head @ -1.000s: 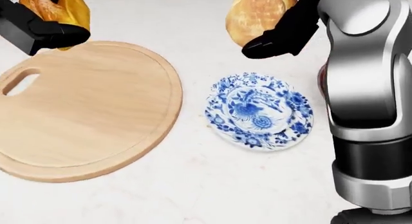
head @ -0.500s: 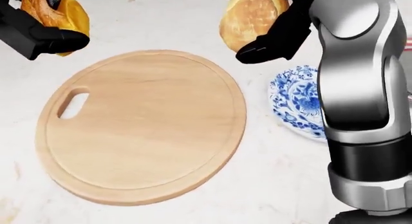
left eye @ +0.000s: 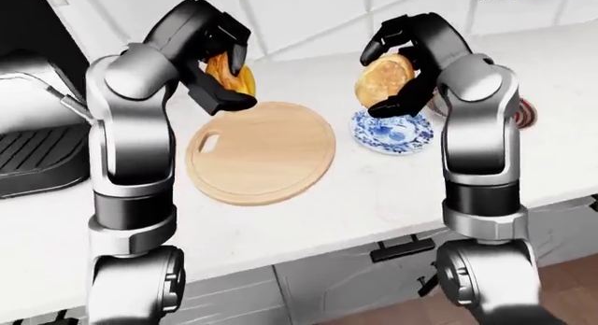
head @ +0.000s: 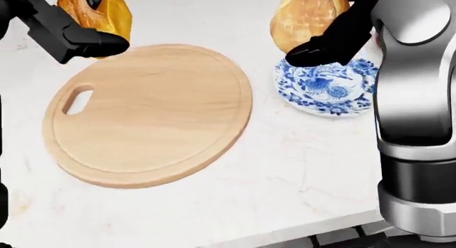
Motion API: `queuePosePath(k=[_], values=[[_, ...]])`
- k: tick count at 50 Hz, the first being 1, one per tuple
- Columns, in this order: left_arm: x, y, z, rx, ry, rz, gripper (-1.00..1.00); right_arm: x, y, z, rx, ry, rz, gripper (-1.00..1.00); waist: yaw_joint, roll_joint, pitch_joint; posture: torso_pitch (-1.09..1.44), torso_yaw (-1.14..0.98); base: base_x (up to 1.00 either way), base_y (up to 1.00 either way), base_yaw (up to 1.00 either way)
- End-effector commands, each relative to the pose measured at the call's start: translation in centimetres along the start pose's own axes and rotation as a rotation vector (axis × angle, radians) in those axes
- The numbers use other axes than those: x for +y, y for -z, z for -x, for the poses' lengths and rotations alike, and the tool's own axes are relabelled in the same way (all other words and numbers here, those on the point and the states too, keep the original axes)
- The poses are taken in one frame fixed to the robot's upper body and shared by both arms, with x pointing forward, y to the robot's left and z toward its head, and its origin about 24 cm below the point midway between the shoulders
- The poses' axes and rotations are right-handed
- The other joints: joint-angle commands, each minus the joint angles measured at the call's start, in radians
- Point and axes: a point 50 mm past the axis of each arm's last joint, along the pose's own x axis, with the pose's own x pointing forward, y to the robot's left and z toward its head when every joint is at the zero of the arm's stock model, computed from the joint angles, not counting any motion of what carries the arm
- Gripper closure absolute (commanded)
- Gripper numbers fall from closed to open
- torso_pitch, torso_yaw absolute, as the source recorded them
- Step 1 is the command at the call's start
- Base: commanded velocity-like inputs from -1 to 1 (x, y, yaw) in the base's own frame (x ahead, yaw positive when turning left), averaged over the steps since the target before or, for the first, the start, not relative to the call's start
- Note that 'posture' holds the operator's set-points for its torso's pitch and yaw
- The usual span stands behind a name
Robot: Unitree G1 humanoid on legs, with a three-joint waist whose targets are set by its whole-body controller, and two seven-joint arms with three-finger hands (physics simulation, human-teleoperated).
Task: Place all breads on the cutting board.
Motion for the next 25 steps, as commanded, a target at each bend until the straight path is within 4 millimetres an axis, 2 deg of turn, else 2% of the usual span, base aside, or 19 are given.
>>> queuePosePath(k=[1, 2, 3, 4, 5, 6, 7, 8, 9, 10, 11, 12, 13, 14, 16, 18, 19, 20, 25], values=[[2.4, -0.4, 1.0, -0.010, -0.124, -0.015, 1.00, 0.1, -2.4, 0.1, -0.104, -0.007, 0.025, 1.00, 0.019, 0.010, -0.030, 0.00, 0.00, 0.00, 0.00, 1.00], [2.4, -0.4, 1.0, -0.010, -0.124, -0.015, 1.00, 0.1, -2.4, 0.1, -0.104, -0.006, 0.024, 1.00, 0.026, 0.069, -0.054, 0.00, 0.00, 0.00, 0.00, 1.00], [2.4, -0.4, 1.0, -0.010, -0.124, -0.016, 1.00, 0.1, -2.4, 0.1, -0.103, -0.005, 0.022, 1.00, 0.038, 0.016, -0.047, 0.00, 0.00, 0.00, 0.00, 1.00], [2.5, -0.4, 1.0, -0.011, -0.125, -0.015, 1.00, 0.1, -2.4, 0.1, -0.103, -0.004, 0.021, 1.00, 0.037, 0.026, -0.056, 0.00, 0.00, 0.00, 0.00, 1.00], [2.4, -0.4, 0.9, -0.011, -0.125, -0.015, 1.00, 0.1, -2.4, 0.1, -0.102, -0.003, 0.021, 1.00, 0.052, 0.012, -0.058, 0.00, 0.00, 0.00, 0.00, 1.00], [2.4, -0.4, 0.9, -0.011, -0.123, -0.016, 1.00, 0.1, -2.4, 0.0, -0.101, -0.003, 0.024, 1.00, 0.024, -0.005, -0.055, 0.00, 0.00, 0.00, 0.48, 0.00], [2.4, -0.4, 0.9, -0.011, -0.123, -0.016, 1.00, -0.1, -2.4, 0.0, -0.100, 0.002, 0.012, 1.00, 0.036, -0.053, -0.029, 0.00, 0.00, 0.00, 0.00, 0.00], [2.3, -0.4, 0.9, -0.011, -0.121, -0.018, 1.00, 0.0, -2.4, 0.0, -0.098, 0.002, 0.013, 1.00, 0.038, -0.061, -0.014, 0.00, 0.00, 0.00, 0.00, 0.00], [2.3, -0.5, 0.8, -0.012, -0.119, -0.019, 1.00, -0.1, -2.3, 0.0, -0.098, 0.005, 0.010, 1.00, 0.041, -0.083, 0.001, 0.00, 0.00, 0.00, 0.00, 0.00], [2.3, -0.4, 0.8, -0.012, -0.119, -0.019, 1.00, -0.2, -2.4, 0.0, -0.099, 0.007, 0.007, 1.00, 0.038, -0.107, 0.004, 0.00, 0.00, 0.00, 0.00, 0.00], [2.2, -0.4, 0.8, -0.012, -0.118, -0.020, 1.00, -0.2, -2.3, 0.0, -0.099, 0.008, 0.006, 1.00, 0.030, -0.142, -0.006, 0.00, 0.00, 0.00, 0.00, 0.00], [2.2, -0.5, 0.8, -0.012, -0.117, -0.020, 1.00, -0.2, -2.3, 0.0, -0.100, 0.008, 0.005, 1.00, 0.011, -0.150, -0.003, 0.00, 0.00, 0.00, 0.00, 0.00], [2.1, -0.5, 0.7, -0.012, -0.116, -0.022, 1.00, -0.2, -2.3, 0.1, -0.101, 0.009, 0.004, 1.00, 0.027, -0.117, -0.009, 0.00, 0.00, 0.00, 0.00, 0.00], [2.1, -0.5, 0.7, -0.012, -0.116, -0.022, 1.00, -0.2, -2.3, 0.0, -0.101, 0.010, 0.002, 1.00, 0.033, -0.118, -0.021, 0.00, 0.00, 0.00, 0.00, 0.00], [2.0, -0.5, 0.7, -0.013, -0.113, -0.023, 1.00, -0.2, -2.3, 0.0, -0.105, 0.013, -0.003, 1.00, 0.028, -0.100, -0.041, 0.00, 0.00, 0.00, 0.00, 0.00], [1.9, -0.4, 0.6, -0.011, -0.111, -0.023, 1.00, -0.3, -2.3, 0.0, -0.109, 0.018, -0.009, 1.00, 0.022, -0.060, -0.056, 0.00, 0.00, 0.00, 0.00, 0.00], [1.8, -0.4, 0.6, -0.012, -0.110, -0.024, 1.00, -0.4, -2.5, 0.0, -0.113, 0.022, -0.013, 1.00, 0.018, -0.049, -0.058, 0.00, 0.00, 0.00, 0.00, 0.00], [1.8, -0.4, 0.5, -0.012, -0.109, -0.025, 1.00, -0.4, -2.6, -0.1, -0.116, 0.024, -0.019, 1.00, 0.024, -0.062, -0.045, 0.00, 0.00, 0.00, 0.00, 0.00], [1.8, -0.6, 0.6, -0.017, -0.107, -0.027, 1.00, 0.2, -2.4, -0.9, -0.120, 0.034, -0.051, 1.00, 0.028, -0.062, -0.050, 0.00, 0.00, 0.00, 0.00, 0.00]])
